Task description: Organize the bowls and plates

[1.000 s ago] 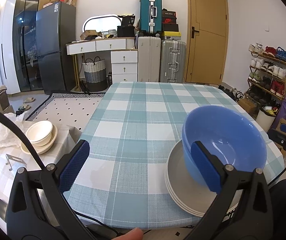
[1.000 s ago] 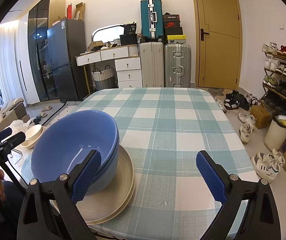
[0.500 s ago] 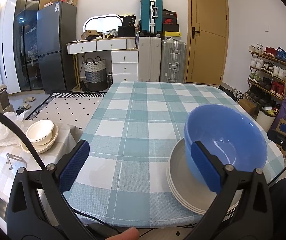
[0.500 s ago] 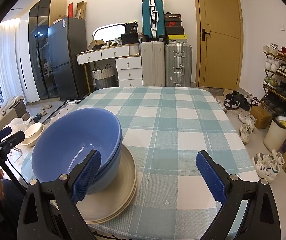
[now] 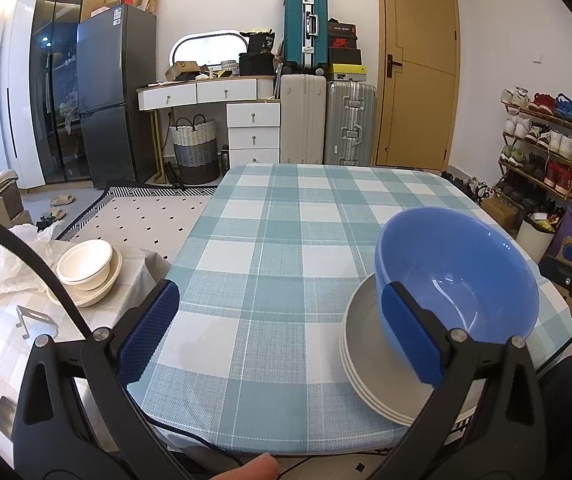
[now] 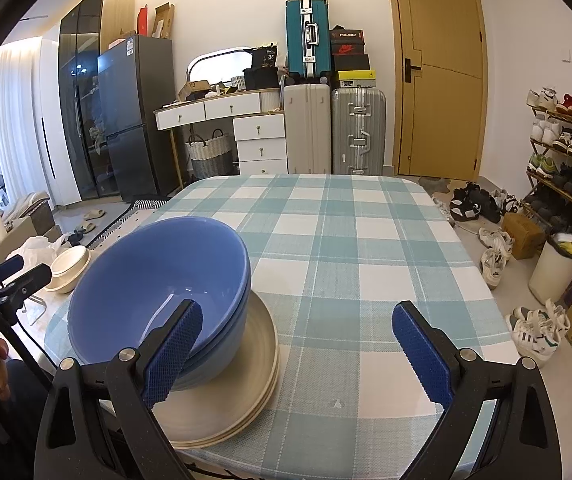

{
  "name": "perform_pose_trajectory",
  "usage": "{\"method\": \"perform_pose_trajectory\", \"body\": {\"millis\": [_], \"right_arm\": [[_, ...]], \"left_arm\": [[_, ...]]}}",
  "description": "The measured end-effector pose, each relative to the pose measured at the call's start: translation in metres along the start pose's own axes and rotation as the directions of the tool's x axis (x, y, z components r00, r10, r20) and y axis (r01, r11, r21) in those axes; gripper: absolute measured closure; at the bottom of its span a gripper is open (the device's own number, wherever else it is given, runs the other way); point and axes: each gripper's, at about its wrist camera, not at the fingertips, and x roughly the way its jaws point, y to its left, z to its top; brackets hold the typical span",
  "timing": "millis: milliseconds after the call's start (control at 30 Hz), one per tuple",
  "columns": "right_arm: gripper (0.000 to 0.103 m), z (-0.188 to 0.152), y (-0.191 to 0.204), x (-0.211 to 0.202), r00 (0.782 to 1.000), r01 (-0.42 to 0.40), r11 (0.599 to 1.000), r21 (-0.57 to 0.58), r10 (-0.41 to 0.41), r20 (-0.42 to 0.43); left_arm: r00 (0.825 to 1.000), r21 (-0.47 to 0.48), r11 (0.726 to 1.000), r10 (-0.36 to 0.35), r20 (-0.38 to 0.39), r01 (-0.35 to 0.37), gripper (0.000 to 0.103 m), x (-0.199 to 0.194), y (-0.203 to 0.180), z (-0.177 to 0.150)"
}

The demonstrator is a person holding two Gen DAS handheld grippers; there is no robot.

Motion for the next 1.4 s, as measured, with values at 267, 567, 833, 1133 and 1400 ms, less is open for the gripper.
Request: {"method": "perform_pose_trajectory", "body": {"millis": [267,567,833,1133,1400], "right_arm": [[0.005,0.000,0.000,0.000,1.000,0.002,1.000,0.000,-0.002,0.001],[0.005,0.001,-0.002,0.000,1.000,0.018,1.000,-0.002,-0.018,0.000],[0.005,0.001,-0.004,0.000,1.000,0.030,1.000,0.002,-0.030,0.009],[0.005,0.001,-0.005,0.000,0.999,0.043,0.999,-0.007,-0.043,0.013],[0.005,0.002,-0.006,-0.001,0.998,0.053,0.998,-0.017,-0.053,0.015]], "left_arm": [[1.000,0.005,1.000,-0.007,-0.007,0.007,0.002,-0.002,-0.001,-0.002],[1.000,0.007,1.000,-0.009,-0.014,0.010,0.002,-0.001,-0.001,-0.004],[1.000,0.008,1.000,-0.013,-0.015,0.013,0.002,0.000,0.000,-0.005],[1.000,0.007,1.000,-0.019,-0.021,0.019,0.002,0.002,0.000,-0.007],[1.000,0.010,1.000,-0.020,-0.020,0.020,0.002,0.005,0.002,-0.011]]}}
